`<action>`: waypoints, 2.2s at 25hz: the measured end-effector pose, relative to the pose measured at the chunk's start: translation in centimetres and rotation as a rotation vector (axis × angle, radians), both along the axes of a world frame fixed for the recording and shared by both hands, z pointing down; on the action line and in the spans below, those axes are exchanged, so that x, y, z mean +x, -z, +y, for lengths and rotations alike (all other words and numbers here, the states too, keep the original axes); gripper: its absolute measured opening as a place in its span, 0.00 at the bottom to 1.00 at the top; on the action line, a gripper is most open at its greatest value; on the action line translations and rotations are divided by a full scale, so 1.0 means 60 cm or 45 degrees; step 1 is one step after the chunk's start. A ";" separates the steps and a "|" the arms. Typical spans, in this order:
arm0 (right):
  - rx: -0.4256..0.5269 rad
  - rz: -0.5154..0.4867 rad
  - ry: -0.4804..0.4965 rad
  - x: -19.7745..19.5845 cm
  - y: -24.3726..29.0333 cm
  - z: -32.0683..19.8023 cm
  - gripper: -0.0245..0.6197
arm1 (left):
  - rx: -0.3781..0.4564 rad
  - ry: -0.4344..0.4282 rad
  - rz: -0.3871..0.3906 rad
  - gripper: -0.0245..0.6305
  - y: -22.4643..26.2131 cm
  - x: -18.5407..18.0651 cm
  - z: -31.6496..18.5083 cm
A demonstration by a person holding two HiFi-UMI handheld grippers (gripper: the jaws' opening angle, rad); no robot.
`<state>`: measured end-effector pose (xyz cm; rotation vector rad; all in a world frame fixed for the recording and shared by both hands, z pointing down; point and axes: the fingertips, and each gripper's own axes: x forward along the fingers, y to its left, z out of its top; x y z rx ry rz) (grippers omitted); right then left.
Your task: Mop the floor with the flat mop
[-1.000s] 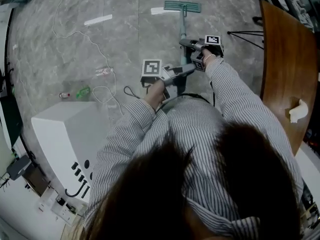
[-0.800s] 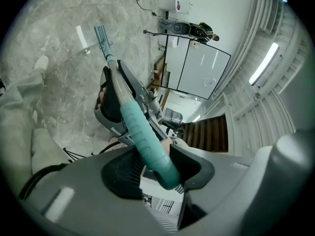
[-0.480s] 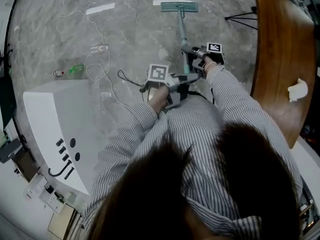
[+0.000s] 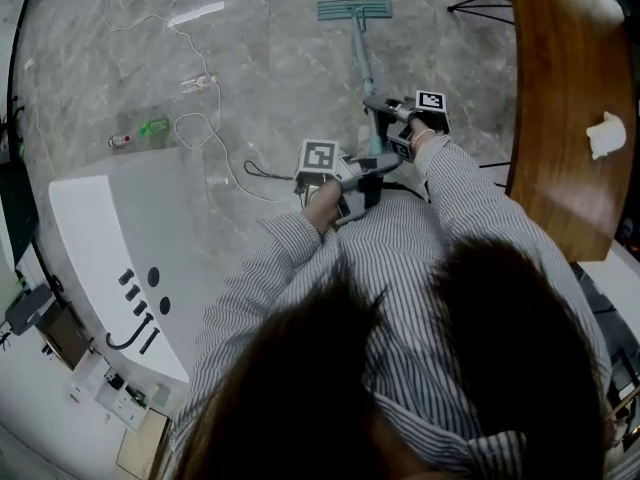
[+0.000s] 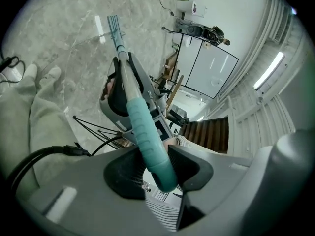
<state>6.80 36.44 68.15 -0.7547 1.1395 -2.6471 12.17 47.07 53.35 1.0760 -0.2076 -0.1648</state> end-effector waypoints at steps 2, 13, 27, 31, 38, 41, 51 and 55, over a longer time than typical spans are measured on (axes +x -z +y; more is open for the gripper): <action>0.009 0.010 -0.013 -0.009 0.002 0.018 0.21 | 0.002 -0.001 0.014 0.24 0.005 -0.009 0.018; 0.018 0.068 -0.082 -0.043 0.011 0.070 0.21 | 0.031 -0.058 0.035 0.24 0.019 -0.052 0.070; 0.037 0.091 -0.053 -0.051 0.006 -0.014 0.21 | 0.080 -0.138 0.049 0.26 0.016 -0.059 -0.010; 0.044 0.081 -0.037 -0.054 0.001 -0.101 0.21 | 0.078 -0.109 0.045 0.26 0.005 -0.063 -0.097; 0.045 0.128 0.021 -0.036 -0.008 -0.312 0.21 | 0.083 -0.045 0.089 0.26 0.019 -0.045 -0.312; 0.043 0.147 0.054 -0.024 0.005 -0.425 0.21 | 0.113 -0.026 0.100 0.28 0.036 -0.031 -0.430; 0.074 0.144 0.070 -0.034 0.042 -0.740 0.22 | 0.143 0.093 0.116 0.30 0.061 -0.034 -0.757; 0.092 0.139 0.070 -0.044 0.021 -0.854 0.22 | 0.186 0.035 0.108 0.31 0.053 -0.046 -0.864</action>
